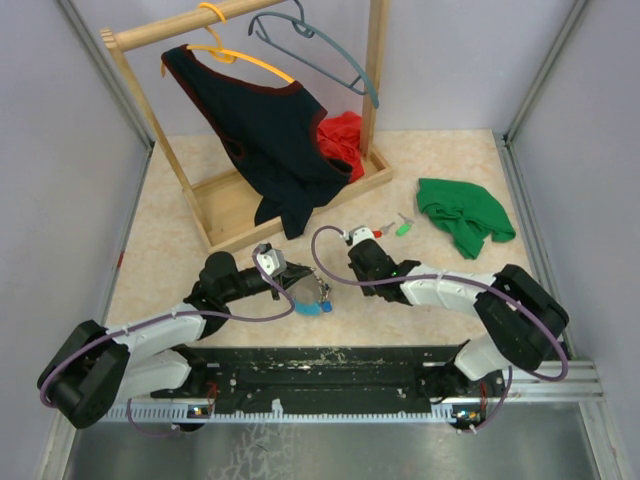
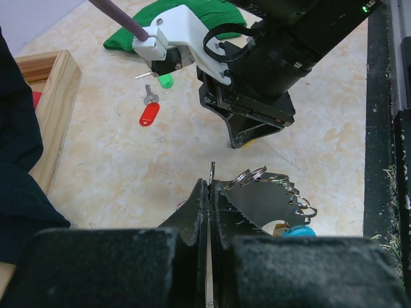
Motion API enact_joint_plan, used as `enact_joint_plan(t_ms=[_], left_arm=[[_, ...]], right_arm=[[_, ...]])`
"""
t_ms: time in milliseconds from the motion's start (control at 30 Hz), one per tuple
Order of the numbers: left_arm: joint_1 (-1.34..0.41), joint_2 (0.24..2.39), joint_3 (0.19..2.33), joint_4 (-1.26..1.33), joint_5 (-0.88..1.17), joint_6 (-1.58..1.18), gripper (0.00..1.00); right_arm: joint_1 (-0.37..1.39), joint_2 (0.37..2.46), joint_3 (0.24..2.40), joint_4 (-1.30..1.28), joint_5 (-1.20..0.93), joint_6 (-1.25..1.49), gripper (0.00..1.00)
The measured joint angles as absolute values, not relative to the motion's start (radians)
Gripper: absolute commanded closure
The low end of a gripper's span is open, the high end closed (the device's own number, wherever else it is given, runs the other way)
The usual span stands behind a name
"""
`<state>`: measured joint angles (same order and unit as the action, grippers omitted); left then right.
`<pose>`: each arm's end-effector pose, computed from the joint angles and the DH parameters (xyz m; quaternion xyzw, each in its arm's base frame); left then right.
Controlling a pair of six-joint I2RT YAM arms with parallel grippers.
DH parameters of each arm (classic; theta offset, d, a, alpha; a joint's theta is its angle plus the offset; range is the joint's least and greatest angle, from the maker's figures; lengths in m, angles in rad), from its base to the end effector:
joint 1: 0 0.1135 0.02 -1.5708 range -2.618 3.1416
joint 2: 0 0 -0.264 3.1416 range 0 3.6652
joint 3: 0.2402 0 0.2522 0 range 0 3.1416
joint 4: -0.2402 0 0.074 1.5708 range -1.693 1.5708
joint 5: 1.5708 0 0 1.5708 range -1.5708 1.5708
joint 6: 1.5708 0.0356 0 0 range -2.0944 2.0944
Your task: Put the keys on the keyring
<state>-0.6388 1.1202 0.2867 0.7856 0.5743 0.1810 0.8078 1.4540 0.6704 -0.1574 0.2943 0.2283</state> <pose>0.1634 -0.1454 0.2052 0.4559 0.5588 -0.3498 0.5979 0.1932 0.1871 0.1580 -0.2252 0.9143 0.0306 0.3352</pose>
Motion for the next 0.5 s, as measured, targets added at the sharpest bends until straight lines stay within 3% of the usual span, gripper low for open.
enact_joint_plan(t_ms=[267,500], left_arm=[[-0.639,1.12,0.287,0.786,0.575,0.181,1.0],[-0.638,1.12,0.287,0.786,0.578,0.181,1.0]], right_arm=[[0.808,1.467,0.685,-0.16,0.295,0.229,1.0],[0.808,1.467,0.688,-0.166,0.29,0.228,1.0]])
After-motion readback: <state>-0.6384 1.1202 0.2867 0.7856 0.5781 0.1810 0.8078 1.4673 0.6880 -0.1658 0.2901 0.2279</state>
